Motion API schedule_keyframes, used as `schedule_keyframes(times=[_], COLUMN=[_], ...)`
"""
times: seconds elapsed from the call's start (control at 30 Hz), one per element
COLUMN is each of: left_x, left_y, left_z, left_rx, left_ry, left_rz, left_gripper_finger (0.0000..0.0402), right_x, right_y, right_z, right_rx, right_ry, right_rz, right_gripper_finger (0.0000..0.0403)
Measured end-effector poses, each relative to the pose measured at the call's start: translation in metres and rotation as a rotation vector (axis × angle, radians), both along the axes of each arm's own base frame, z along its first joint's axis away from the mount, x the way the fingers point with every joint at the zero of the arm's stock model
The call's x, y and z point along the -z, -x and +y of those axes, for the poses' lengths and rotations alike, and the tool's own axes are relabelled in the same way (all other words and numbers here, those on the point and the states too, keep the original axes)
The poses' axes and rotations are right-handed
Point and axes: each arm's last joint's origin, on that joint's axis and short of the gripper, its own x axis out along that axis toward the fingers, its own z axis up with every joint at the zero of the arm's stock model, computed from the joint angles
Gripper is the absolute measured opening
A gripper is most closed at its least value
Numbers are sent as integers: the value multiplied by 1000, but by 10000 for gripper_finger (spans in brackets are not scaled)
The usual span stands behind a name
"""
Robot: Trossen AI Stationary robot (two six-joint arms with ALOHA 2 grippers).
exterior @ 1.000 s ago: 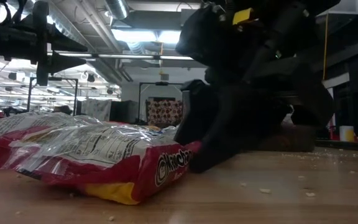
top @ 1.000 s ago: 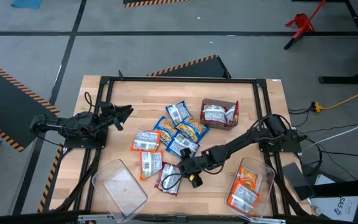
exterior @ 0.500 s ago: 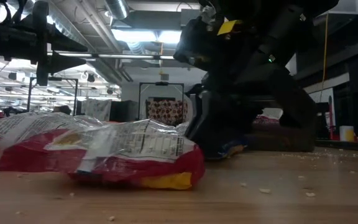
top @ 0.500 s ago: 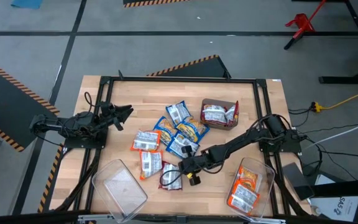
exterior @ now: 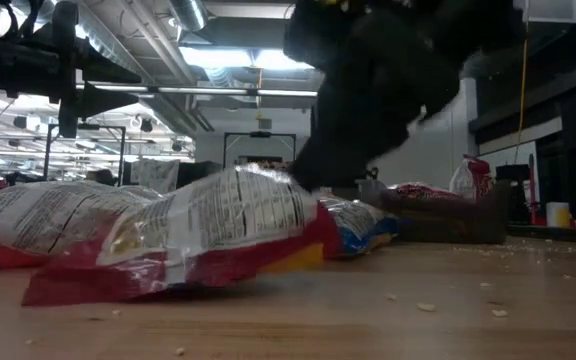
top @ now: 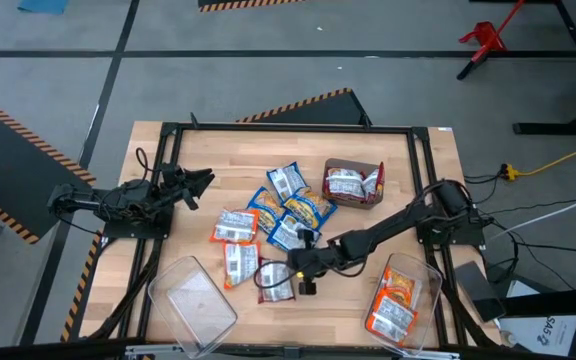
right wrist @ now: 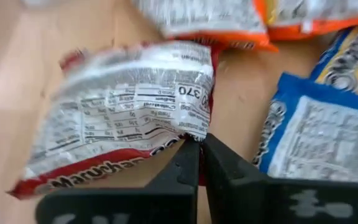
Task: Sort Maruchan noodles
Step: Put the red noodle pack into the black bin
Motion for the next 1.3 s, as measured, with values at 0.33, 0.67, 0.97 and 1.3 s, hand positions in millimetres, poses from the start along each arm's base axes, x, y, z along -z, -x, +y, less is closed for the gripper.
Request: schedule_keyframes(times=[0.33, 0.67, 0.97, 1.3], left_x=[0, 0, 0, 0], left_y=[0, 0, 0, 0], left_z=[0, 0, 0, 0], left_rx=[0, 0, 0, 0], left_ry=[1, 1, 1, 0], left_rz=[0, 0, 0, 0], left_gripper_finger=[158, 158, 158, 158], right_x=[-53, -98, -128, -111], right_y=[16, 44, 83, 130], right_z=[-10, -26, -56, -108], right_rx=[112, 263, 604, 981], right_ry=[23, 132, 231, 188], right_rz=[-88, -134, -147, -204], right_gripper_finger=[0, 0, 0, 0])
